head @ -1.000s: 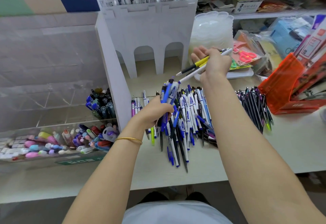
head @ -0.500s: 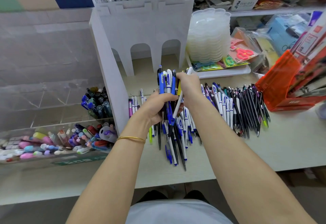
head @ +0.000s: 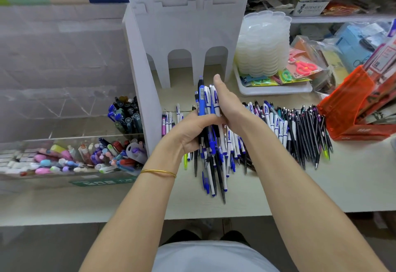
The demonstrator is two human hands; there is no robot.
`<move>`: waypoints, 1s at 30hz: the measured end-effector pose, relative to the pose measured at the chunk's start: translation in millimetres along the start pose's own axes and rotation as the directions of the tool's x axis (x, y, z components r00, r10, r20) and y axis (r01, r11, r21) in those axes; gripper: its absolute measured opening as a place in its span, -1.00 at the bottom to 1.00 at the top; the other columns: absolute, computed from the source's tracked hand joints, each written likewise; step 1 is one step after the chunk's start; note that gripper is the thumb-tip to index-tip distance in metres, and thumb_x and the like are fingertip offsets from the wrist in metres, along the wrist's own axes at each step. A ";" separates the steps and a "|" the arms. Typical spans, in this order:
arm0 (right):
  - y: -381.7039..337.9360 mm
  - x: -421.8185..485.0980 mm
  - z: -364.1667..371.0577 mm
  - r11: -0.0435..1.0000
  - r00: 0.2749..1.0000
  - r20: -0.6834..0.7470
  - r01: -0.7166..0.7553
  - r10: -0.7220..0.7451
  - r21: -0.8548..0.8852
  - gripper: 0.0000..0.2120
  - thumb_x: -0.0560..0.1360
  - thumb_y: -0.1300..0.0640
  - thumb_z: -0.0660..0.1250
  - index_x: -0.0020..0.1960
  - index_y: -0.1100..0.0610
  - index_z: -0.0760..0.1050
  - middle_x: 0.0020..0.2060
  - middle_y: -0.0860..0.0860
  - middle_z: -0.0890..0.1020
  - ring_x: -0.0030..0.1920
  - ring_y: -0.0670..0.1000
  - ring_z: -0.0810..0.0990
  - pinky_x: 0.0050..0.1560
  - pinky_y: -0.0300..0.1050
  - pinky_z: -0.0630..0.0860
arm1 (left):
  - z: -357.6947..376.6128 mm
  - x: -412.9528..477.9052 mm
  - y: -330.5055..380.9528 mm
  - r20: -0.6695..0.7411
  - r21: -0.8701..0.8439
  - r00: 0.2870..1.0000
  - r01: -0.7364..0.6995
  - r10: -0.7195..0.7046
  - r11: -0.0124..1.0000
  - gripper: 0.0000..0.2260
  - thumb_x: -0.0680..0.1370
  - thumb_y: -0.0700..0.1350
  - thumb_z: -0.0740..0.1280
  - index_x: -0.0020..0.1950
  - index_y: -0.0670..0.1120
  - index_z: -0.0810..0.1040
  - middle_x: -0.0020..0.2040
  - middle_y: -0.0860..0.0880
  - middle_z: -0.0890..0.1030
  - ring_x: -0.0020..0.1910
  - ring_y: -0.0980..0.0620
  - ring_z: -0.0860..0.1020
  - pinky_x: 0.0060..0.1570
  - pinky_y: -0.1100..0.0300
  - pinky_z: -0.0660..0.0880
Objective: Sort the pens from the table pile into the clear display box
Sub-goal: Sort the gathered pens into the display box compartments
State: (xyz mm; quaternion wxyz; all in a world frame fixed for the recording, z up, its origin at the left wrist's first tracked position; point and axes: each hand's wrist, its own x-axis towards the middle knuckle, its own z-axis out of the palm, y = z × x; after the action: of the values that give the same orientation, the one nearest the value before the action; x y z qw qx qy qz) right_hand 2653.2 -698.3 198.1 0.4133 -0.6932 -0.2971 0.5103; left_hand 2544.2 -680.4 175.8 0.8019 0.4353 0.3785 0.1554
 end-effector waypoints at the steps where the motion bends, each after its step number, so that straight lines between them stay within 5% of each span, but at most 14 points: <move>1: 2.1 -2.5 -1.5 0.999 0.999 0.037 0.021 -0.023 0.031 -0.51 0.61 -0.24 0.02 0.05 0.13 0.52 -0.04 0.13 0.67 0.00 0.07 0.66 0.21 0.03 0.53 | -1.0 -4.4 -0.3 0.013 -0.026 1.000 -0.002 0.003 1.000 -0.92 0.50 -0.32 0.33 -0.05 -0.19 0.52 -0.28 -0.12 0.59 -0.33 -0.01 0.60 -0.27 0.12 0.62; 4: 11.3 -8.9 -4.0 0.964 0.972 0.173 0.116 -0.160 0.240 -0.67 0.57 -0.05 0.27 0.21 0.15 0.43 0.17 0.26 0.58 0.13 0.19 0.62 0.21 0.16 0.52 | -3.3 -21.5 -0.5 0.138 -0.143 0.990 0.036 -0.016 0.989 -0.93 0.48 -0.33 0.30 -0.07 -0.22 0.44 -0.33 -0.13 0.55 -0.38 0.01 0.57 -0.30 0.15 0.61; 7: 13.3 -16.3 -0.5 0.839 0.893 0.300 0.139 -0.336 0.526 -0.47 0.42 0.02 0.43 0.31 0.15 0.38 0.20 0.25 0.56 0.13 0.25 0.61 0.07 0.09 0.60 | -5.1 -38.4 -3.0 0.262 -0.204 0.965 0.053 0.002 0.978 -0.69 0.32 -0.29 0.36 0.02 -0.19 0.39 -0.29 -0.08 0.55 -0.37 0.05 0.56 -0.32 0.18 0.58; 10: 9.4 -22.1 10.7 0.766 0.793 0.393 0.138 -0.465 0.627 -0.29 0.25 -0.10 0.53 0.30 0.13 0.40 0.22 0.16 0.55 0.07 0.21 0.64 0.03 0.07 0.60 | -10.6 -54.7 -6.7 0.347 -0.308 0.937 0.084 0.030 0.948 -0.64 0.31 -0.30 0.44 0.05 -0.20 0.43 -0.25 -0.07 0.54 -0.35 0.08 0.53 -0.31 0.22 0.57; 13: 0.7 -30.7 24.2 0.748 0.747 0.422 0.148 -0.513 0.647 -0.40 0.28 -0.06 0.54 0.23 0.13 0.47 0.12 0.12 0.59 0.04 0.17 0.65 0.00 0.06 0.61 | -20.1 -71.3 -7.3 0.429 -0.386 0.903 0.155 0.029 0.909 -0.58 0.25 -0.25 0.56 0.04 -0.20 0.49 -0.19 -0.08 0.49 -0.33 0.07 0.53 -0.28 0.21 0.57; 17: -17.7 -41.5 40.5 0.784 0.755 0.420 0.193 -0.503 0.591 -0.78 0.46 0.21 0.33 0.10 0.09 0.55 -0.21 0.11 0.65 -0.15 0.08 0.68 -0.14 -0.02 0.63 | -29.8 -94.1 0.9 0.443 -0.395 0.896 0.157 0.038 0.905 -0.57 0.25 -0.23 0.56 0.03 -0.22 0.48 -0.15 -0.08 0.44 -0.32 0.08 0.54 -0.25 0.21 0.58; 24: -64.5 -64.2 106.5 0.834 0.795 0.360 0.306 -0.489 0.459 -0.79 0.47 0.37 0.31 0.04 0.16 0.56 -0.40 0.11 0.58 -0.34 0.06 0.61 -0.31 -0.11 0.57 | -72.2 -134.8 24.1 0.366 -0.432 0.921 0.038 0.136 0.901 -0.50 0.21 -0.24 0.53 0.09 -0.22 0.45 -0.16 -0.12 0.51 -0.35 0.04 0.56 -0.27 0.17 0.57; 30: -96.4 -57.1 177.8 0.826 0.878 0.139 0.363 -0.458 0.432 -0.82 0.42 0.43 0.33 -0.10 0.19 0.58 -0.41 0.08 0.57 -0.42 0.05 0.58 -0.37 -0.13 0.57 | -121.3 -165.6 60.3 0.108 -0.260 0.985 -0.100 0.132 0.960 -0.80 0.32 -0.26 0.40 -0.09 -0.22 0.51 -0.32 -0.13 0.57 -0.43 0.02 0.58 -0.36 0.15 0.58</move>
State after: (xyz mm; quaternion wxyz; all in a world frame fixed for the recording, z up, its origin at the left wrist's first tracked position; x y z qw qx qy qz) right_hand 2467.4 -651.5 284.5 0.6059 -0.4492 -0.3786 0.5364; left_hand 2348.8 -671.3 262.6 0.8625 0.3598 0.2784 0.2219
